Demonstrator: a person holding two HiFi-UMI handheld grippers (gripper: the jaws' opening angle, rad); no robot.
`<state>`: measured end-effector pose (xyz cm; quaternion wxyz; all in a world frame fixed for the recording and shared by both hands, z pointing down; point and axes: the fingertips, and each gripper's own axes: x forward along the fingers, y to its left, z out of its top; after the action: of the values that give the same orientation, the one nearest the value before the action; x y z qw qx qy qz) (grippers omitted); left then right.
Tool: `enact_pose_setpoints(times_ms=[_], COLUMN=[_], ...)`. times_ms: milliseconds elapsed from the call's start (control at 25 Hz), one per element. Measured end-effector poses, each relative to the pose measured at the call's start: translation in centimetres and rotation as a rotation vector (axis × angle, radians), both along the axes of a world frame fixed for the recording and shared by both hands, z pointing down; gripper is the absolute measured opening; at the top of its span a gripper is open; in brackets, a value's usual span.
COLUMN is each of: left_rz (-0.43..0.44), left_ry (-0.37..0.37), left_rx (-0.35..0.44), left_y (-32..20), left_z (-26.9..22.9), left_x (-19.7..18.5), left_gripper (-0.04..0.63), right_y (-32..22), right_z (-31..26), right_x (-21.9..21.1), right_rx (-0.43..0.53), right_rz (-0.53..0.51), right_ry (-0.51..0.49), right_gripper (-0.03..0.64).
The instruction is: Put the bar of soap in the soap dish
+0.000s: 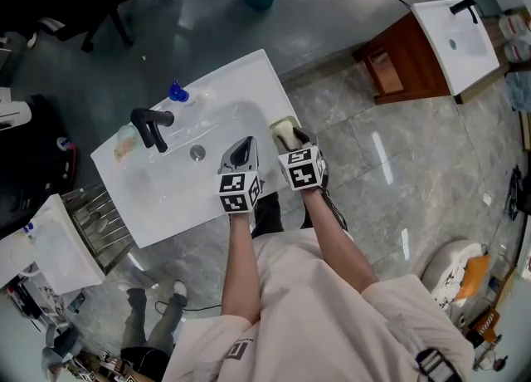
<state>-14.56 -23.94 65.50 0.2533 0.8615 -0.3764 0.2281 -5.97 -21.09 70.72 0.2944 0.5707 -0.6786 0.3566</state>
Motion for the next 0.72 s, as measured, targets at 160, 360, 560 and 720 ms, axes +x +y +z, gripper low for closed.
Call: enact_pose_setpoints(times_ms=[160, 360, 560, 720], left_rz=[0.003, -0.007, -0.037, -0.066], left_ry=[-0.003, -0.005, -0.009, -0.018], left_rx=[0.003, 0.009, 0.017, 0.036], left_y=[0.2, 0.6, 0.9, 1.0], left_z=[0.0, -0.1, -0.3, -1.2], left_x=[0.2, 0.5, 1.0, 1.6], left_gripper=[0.005, 0.005, 0.005, 0.005], right_y=[0.1, 0.5, 0.5, 1.0], right_z=[-0.4, -0.8, -2.1, -4.1], right_x=[0.0, 0.0, 0.2, 0.9], right_rx=[0.011, 0.027, 0.058, 0.109], right_rz=[-0.003, -0.018, -0.061, -0.135], right_ry=[-0.008, -0.028, -0.061, -0.096], right_gripper=[0.204, 0.198, 0.198, 0.199])
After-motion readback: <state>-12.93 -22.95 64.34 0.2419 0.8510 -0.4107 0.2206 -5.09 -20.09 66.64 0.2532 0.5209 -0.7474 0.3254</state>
